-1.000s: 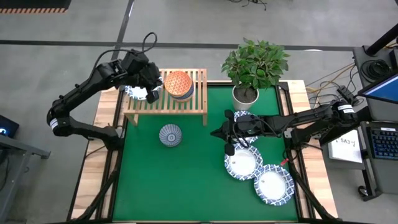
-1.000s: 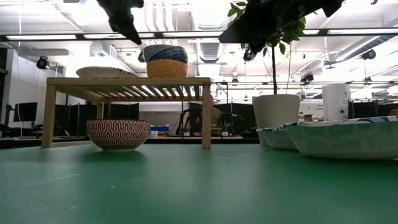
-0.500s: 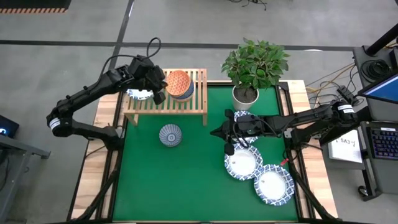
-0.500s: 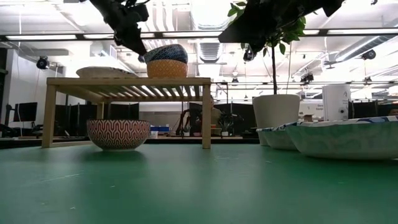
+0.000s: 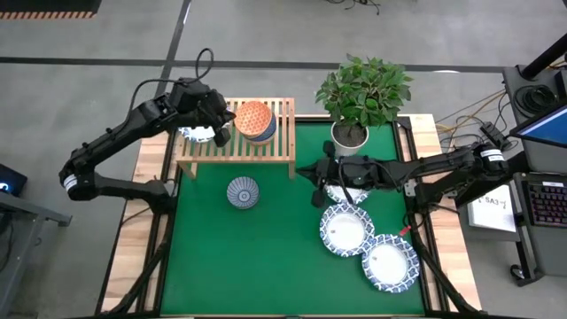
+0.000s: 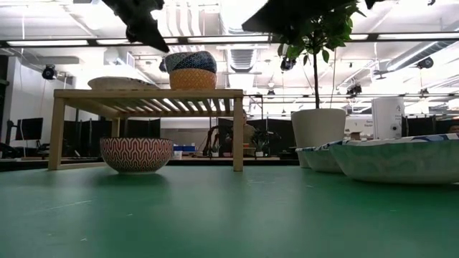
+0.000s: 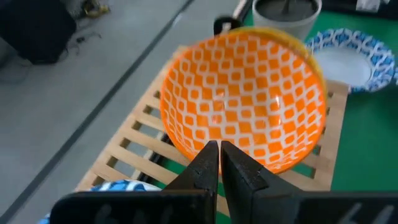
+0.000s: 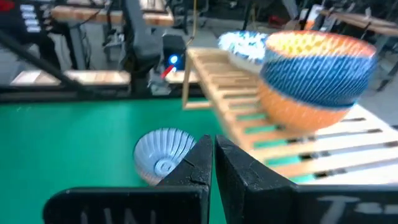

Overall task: Place and stack bowls onto a shelf
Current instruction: Stack the orange bowl on top of the yellow bowl on the shelf

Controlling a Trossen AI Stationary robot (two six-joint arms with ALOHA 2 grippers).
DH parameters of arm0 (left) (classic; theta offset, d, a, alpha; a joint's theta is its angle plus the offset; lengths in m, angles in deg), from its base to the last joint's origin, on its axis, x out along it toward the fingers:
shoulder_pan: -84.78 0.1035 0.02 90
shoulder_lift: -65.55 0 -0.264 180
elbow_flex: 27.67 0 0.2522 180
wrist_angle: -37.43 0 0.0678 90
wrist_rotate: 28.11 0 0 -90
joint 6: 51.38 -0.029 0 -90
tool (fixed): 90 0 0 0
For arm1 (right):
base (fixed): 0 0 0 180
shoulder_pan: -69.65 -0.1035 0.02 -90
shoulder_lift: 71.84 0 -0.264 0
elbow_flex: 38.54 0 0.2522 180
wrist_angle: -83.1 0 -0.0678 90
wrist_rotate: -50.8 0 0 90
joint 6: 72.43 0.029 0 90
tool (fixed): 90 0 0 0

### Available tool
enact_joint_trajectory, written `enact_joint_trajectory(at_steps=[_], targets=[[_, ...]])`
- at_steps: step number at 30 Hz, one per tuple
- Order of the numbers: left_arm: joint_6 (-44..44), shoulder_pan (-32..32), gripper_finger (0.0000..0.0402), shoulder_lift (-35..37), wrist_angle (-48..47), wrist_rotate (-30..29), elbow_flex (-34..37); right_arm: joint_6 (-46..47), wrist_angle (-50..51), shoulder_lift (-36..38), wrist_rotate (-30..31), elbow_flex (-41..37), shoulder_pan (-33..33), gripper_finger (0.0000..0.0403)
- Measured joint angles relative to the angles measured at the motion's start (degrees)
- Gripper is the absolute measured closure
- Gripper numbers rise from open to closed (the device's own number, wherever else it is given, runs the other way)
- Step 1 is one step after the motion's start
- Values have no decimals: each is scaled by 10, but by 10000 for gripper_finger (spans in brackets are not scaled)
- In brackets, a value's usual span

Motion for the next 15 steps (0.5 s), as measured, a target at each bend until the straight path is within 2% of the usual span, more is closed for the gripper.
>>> enact_joint_trajectory(at_steps=[4,7,13,15], targets=[[-5,0,400,30,29,0,20,-19,9,-19,4,46,9,394],[-12,0,400,57,55,5,49,-27,52,-50,9,103,24,394],[-16,0,400,108,154,12,128,-55,160,-144,28,248,66,394],[-23,0,400,120,180,12,153,-61,165,-176,57,290,78,394]])
